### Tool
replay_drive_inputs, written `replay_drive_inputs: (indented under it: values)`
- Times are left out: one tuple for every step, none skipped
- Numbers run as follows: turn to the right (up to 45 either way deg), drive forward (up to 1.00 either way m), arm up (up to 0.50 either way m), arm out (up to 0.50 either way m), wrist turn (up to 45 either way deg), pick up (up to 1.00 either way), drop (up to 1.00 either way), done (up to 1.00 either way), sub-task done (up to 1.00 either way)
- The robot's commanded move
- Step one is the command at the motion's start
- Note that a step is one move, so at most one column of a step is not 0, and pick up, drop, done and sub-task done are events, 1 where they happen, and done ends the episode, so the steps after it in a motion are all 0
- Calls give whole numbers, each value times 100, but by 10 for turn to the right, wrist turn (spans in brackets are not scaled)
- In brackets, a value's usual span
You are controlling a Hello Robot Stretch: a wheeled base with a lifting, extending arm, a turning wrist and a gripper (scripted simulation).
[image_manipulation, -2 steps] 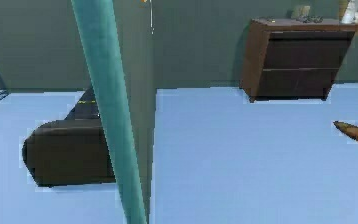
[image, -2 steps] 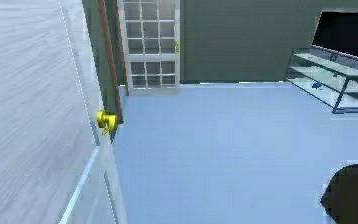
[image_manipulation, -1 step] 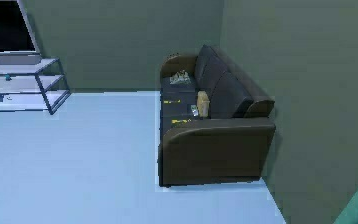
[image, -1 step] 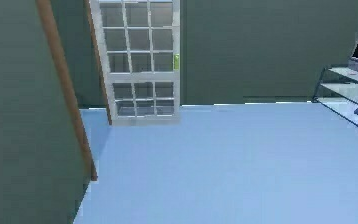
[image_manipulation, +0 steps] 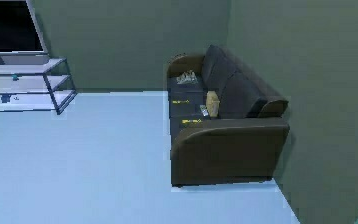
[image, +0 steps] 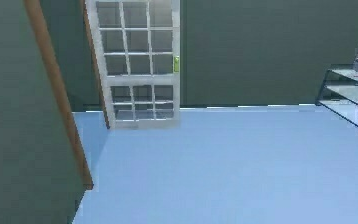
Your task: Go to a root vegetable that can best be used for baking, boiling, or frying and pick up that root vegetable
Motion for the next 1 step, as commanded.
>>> replay_drive_inputs:
  values:
    - [-60, 0, 0, 0, 0, 0, 0, 0, 0]
